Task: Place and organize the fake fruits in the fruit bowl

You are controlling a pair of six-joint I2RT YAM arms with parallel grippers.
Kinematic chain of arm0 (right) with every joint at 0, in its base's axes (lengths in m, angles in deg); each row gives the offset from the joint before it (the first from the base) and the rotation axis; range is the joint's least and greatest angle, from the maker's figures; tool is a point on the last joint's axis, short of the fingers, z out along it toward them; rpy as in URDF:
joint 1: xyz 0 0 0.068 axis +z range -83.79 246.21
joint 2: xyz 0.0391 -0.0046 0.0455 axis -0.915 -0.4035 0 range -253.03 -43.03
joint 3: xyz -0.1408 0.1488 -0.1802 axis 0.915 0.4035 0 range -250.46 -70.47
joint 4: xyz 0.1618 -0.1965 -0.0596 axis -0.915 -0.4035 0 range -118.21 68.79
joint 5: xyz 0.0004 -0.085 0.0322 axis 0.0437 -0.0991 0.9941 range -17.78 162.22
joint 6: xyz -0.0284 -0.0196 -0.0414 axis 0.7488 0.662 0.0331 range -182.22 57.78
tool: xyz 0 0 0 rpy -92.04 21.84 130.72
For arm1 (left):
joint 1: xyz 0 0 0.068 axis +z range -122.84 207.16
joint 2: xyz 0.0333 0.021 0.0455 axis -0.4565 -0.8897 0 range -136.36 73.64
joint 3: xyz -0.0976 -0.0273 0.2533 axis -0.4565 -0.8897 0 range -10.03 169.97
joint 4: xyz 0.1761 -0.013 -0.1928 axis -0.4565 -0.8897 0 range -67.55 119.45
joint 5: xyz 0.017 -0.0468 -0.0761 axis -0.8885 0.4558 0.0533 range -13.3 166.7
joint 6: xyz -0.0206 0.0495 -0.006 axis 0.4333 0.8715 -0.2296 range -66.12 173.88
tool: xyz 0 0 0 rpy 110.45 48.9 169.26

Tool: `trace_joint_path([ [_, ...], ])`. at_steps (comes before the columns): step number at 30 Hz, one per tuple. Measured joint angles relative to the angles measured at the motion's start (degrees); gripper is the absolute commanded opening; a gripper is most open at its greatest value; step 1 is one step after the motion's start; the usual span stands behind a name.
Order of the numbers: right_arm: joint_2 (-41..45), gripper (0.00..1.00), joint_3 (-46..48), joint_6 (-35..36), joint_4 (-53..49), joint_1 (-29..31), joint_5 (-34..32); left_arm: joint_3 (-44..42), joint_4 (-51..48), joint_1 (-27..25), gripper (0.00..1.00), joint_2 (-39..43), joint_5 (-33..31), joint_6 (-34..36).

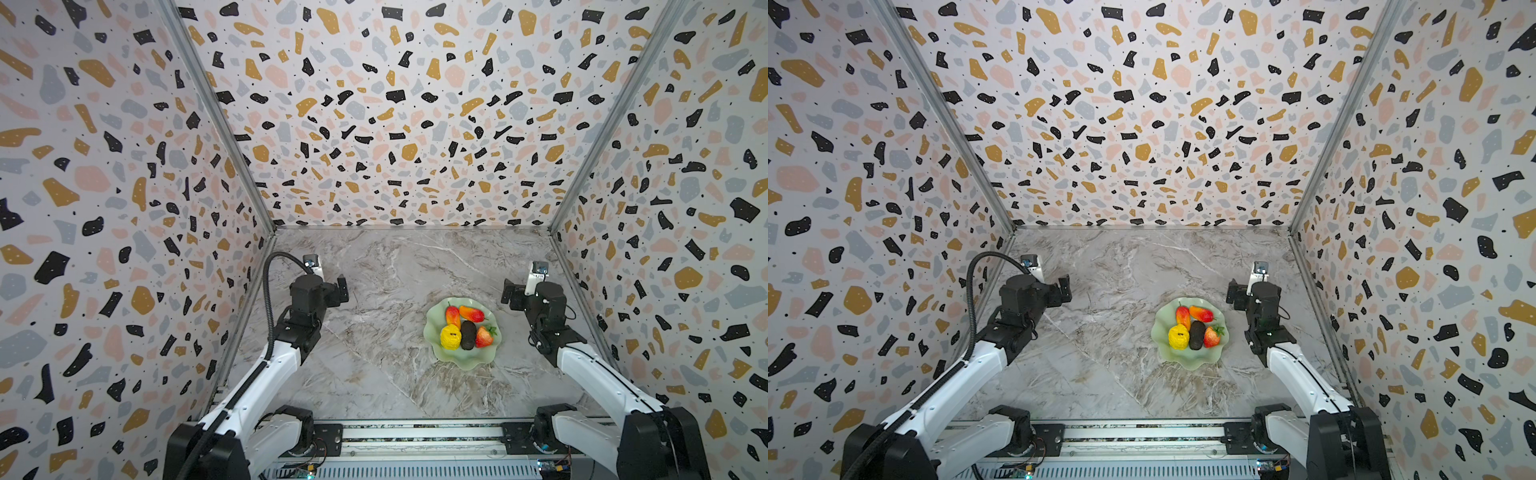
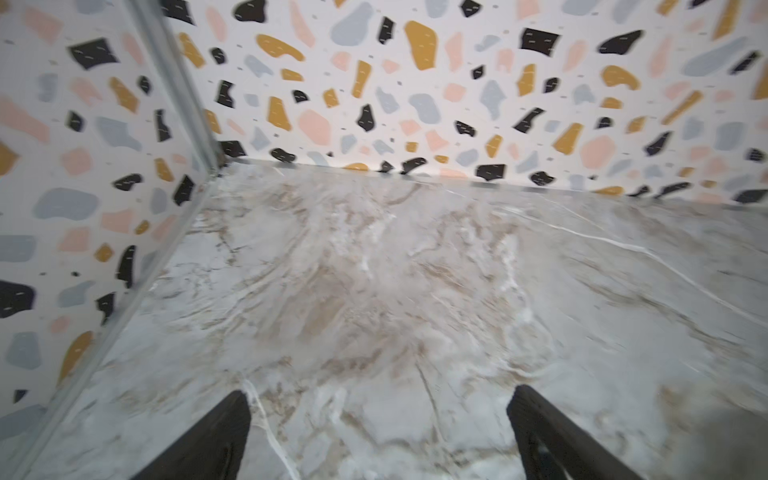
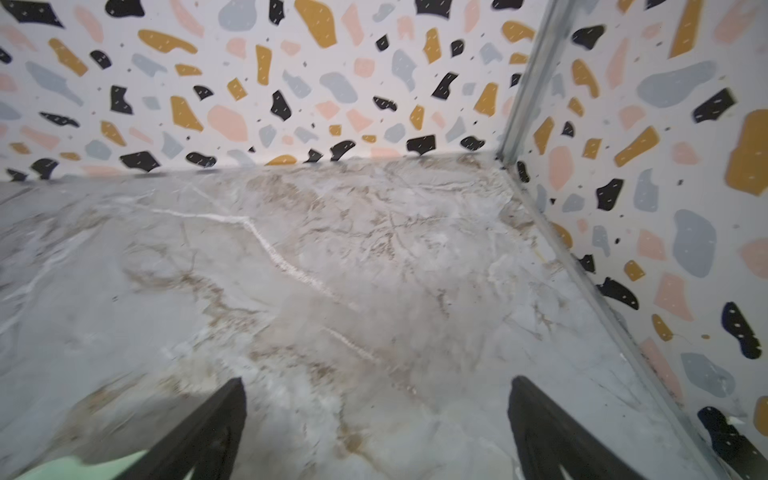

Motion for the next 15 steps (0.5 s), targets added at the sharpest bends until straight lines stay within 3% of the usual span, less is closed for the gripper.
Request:
trace_joint_path([
  [3, -3.65, 0.99, 7.78, 2.64, 12.39, -0.02, -2.08, -6.43, 11.58, 0.04, 1.00, -4.04, -7.30, 2.62],
  [8, -12.00, 0.99, 9.84, 5.22, 24.28, -0.04, -3.98, -10.88, 24.50, 0.07, 1.00, -11.82, -16.04, 6.88],
  [13, -17.92, 0.99, 13.49, 5.35, 39.43, -0.90, -4.31, -11.37, 33.42, 0.66, 0.99, -13.90, -19.23, 9.77],
  [15, -19.39, 0.99, 14.97, 5.25, 40.37, -1.42, -4.13, -11.34, 35.80, 1.33, 1.00, -14.10, -19.32, 10.23],
])
